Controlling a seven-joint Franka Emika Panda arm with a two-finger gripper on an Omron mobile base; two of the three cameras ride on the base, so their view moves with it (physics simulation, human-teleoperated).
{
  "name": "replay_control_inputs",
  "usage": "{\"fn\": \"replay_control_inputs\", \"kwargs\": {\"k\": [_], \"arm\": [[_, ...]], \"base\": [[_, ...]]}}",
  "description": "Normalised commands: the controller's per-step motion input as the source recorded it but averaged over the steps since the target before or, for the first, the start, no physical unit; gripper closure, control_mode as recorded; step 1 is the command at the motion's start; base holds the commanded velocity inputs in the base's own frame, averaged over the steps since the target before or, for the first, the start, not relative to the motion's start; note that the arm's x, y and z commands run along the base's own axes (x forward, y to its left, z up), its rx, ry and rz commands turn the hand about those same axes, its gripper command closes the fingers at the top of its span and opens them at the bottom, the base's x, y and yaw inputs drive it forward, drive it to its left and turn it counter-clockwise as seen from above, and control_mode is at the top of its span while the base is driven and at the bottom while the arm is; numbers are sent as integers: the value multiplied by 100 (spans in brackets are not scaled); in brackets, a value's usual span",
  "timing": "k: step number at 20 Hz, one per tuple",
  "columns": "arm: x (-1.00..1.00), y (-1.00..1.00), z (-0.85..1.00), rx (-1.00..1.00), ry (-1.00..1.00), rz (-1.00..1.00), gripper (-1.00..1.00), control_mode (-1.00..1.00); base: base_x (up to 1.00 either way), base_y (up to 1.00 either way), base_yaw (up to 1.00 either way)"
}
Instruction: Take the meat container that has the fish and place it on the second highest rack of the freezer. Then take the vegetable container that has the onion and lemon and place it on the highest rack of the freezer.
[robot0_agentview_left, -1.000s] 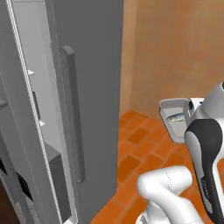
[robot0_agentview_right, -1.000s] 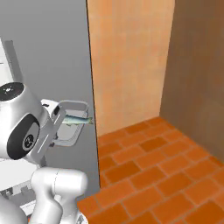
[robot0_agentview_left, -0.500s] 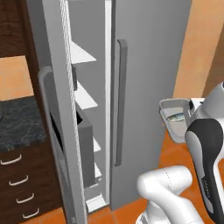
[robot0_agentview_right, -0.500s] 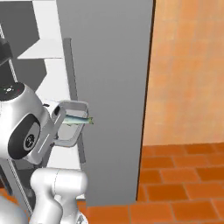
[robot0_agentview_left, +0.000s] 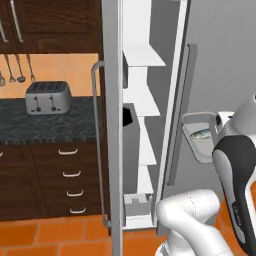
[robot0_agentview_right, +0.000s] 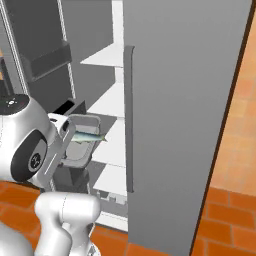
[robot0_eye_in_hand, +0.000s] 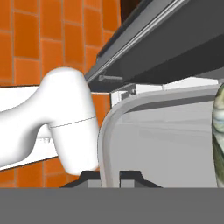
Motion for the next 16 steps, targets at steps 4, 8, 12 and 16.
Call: {"fn": "replay_control_inputs", "kwargs": {"k": [4,8,12,16], "arm": [[0,0,0,0,0,0,100,100],[0,0,0,0,0,0,100,100],[0,0,0,0,0,0,100,100],[0,0,0,0,0,0,100,100]], "base": [[11,0,26],[45,-18,25],[57,-1,8],[34,0,5]]}}
